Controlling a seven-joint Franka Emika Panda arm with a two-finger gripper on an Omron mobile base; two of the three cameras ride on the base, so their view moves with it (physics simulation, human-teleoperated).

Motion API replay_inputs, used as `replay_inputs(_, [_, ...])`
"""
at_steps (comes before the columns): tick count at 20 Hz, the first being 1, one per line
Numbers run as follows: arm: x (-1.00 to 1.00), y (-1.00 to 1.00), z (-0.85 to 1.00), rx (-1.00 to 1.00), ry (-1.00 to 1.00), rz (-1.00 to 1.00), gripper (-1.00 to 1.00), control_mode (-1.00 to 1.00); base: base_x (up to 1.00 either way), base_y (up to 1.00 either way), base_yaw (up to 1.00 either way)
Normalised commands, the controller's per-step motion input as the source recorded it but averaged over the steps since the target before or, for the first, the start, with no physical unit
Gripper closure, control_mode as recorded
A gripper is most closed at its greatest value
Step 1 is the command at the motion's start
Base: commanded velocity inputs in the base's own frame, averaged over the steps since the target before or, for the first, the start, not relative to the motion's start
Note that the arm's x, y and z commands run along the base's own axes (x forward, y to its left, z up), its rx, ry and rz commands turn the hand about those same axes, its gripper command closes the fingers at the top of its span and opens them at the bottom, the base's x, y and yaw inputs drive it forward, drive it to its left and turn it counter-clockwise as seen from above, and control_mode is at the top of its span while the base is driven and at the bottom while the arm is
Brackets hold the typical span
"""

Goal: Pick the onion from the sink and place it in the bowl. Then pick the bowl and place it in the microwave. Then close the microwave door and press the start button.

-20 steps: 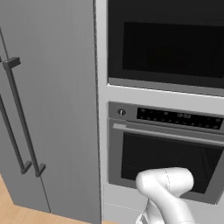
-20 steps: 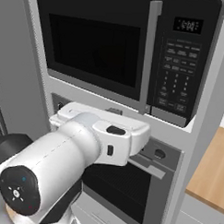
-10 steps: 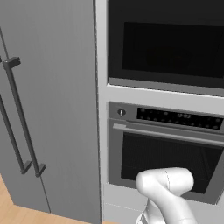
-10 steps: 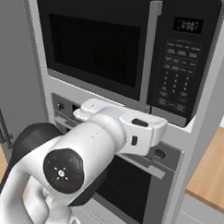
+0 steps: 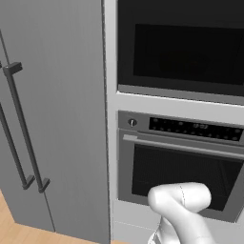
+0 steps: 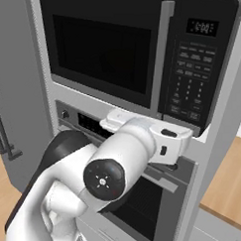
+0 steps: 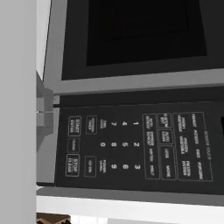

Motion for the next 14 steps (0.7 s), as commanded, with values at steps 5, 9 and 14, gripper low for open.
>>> replay_inputs(5, [0.38, -0.26, -0.01, 0.0, 0.0, 0.02, 1.0, -1.0, 0.0, 0.0, 0.0])
replay_inputs(9, [0.34, -0.18, -0.13, 0.0, 0.0, 0.01, 1.0, -1.0, 0.0, 0.0, 0.0])
replay_inputs(14, [0.32, -0.09, -0.2, 0.0, 0.0, 0.01, 1.0, -1.0, 0.0, 0.0, 0.0])
